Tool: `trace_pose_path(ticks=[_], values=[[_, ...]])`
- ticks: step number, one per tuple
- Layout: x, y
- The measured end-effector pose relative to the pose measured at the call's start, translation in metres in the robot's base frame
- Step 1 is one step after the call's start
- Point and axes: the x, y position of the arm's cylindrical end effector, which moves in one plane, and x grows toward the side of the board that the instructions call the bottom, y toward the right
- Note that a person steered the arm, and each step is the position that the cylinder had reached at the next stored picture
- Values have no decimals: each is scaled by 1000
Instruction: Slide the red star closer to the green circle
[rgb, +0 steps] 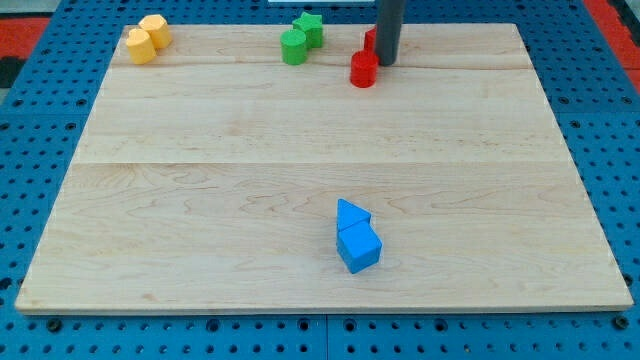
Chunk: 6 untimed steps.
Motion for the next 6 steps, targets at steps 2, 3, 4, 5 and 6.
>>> trace_pose_path(ticks=[2,3,4,5,6], values=[[-2,55],[-22,71],[-32,65],[-31,20],[-31,-17]])
